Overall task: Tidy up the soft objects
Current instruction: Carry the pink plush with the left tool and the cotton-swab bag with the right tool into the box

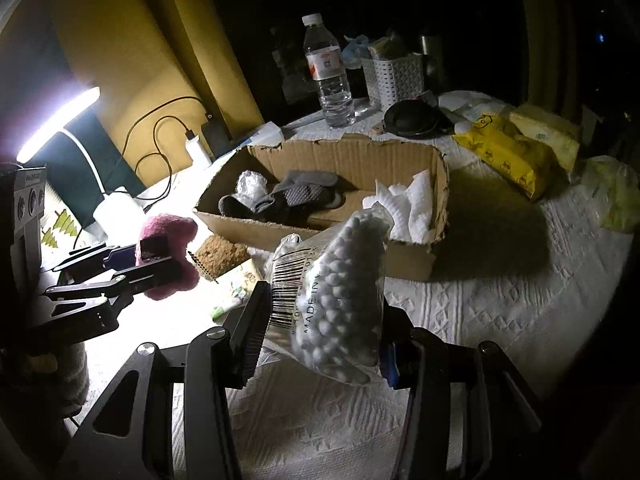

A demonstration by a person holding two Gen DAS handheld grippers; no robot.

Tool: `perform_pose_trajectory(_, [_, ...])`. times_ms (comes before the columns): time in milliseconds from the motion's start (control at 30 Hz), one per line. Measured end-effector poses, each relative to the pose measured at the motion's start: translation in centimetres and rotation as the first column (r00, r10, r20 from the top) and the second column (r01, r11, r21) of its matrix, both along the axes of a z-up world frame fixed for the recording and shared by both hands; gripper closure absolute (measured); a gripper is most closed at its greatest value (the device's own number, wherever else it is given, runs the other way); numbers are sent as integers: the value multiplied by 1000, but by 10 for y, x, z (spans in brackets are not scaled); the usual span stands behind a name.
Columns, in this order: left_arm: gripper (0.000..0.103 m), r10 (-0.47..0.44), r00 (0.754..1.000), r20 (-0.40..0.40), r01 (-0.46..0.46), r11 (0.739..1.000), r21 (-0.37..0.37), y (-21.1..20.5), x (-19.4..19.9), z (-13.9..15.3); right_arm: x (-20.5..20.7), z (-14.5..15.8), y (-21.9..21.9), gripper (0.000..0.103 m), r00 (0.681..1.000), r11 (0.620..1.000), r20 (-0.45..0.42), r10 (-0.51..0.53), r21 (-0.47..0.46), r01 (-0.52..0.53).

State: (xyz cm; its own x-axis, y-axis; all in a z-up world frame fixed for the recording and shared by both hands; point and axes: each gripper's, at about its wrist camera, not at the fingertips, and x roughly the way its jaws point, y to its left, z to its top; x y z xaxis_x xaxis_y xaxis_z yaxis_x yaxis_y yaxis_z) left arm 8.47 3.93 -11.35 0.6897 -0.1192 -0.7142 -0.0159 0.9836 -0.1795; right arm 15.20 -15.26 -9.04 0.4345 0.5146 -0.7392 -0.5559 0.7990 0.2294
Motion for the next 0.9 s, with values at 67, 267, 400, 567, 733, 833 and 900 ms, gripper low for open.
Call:
perform_pose_trajectory(67, [61,-2,1000,2,2,1000,3,-1,3,1,3,1,0,54,1000,1000,2,-1,2,1])
perform_pose_trajectory(267, [61,-7,1000,3,7,1000,6,-5,13,4,11,3,0,54,1000,1000,10,-1,0,1])
perform_pose_trajectory(400, [61,-17,1000,16,17,1000,10,-7,20,8,16,4,1,54,1000,1000,12,-1,-1,1])
perform_pose_trajectory(567, [61,-26,999,27,25,1000,17,-8,30,11,23,6,3,53,1000,1000,11,-9,1,9])
perform_pose_trajectory(733, [61,-35,999,29,34,999,17,-9,40,11,31,6,5,53,1000,1000,7,-9,-2,9])
perform_pose_trajectory(833, [61,-37,999,28,37,999,15,-9,46,10,37,6,8,54,1000,1000,4,-11,-3,11])
perform_pose_trajectory(900, [61,-39,999,26,38,999,15,-9,50,8,40,6,9,53,1000,1000,6,-12,-3,12])
